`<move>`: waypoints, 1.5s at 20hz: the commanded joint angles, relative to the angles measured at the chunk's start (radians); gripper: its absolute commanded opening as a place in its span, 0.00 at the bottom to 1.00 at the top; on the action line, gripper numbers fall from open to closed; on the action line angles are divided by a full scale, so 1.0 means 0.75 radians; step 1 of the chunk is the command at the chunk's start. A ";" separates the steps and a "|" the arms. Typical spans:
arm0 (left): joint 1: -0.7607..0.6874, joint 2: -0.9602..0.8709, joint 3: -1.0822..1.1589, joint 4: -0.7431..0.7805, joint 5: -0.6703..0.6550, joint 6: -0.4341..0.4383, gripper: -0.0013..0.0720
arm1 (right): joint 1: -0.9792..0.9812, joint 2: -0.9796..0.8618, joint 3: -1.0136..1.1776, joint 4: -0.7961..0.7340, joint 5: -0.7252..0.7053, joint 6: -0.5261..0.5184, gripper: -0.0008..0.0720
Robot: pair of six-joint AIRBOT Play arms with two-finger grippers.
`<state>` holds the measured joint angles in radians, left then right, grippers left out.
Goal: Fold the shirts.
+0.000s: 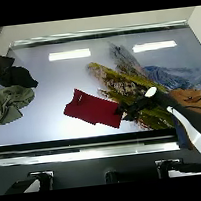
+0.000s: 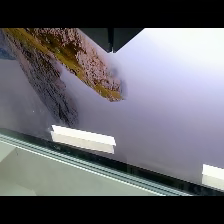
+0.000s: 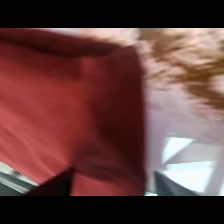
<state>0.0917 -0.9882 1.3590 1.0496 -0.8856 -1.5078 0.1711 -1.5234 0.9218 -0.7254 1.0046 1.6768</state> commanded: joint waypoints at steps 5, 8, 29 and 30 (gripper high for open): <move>0.001 0.000 -0.002 0.002 -0.021 0.000 0.06 | -0.043 0.018 0.090 0.385 0.002 -0.334 0.07; 0.001 0.000 -0.002 0.003 -0.020 0.002 0.06 | -0.296 0.148 0.285 0.216 0.157 -0.244 0.07; 0.001 -0.014 -0.002 0.022 -0.015 0.097 0.06 | -1.621 0.493 0.842 -0.350 0.996 0.205 0.07; 0.001 -0.014 -0.002 0.023 -0.015 0.097 0.06 | -1.633 0.491 0.840 -0.491 1.046 0.220 0.07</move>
<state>0.0917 -0.9985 1.3579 1.0668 -0.8967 -1.4391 -0.9989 -1.1629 1.5471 -0.9222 1.7000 1.8095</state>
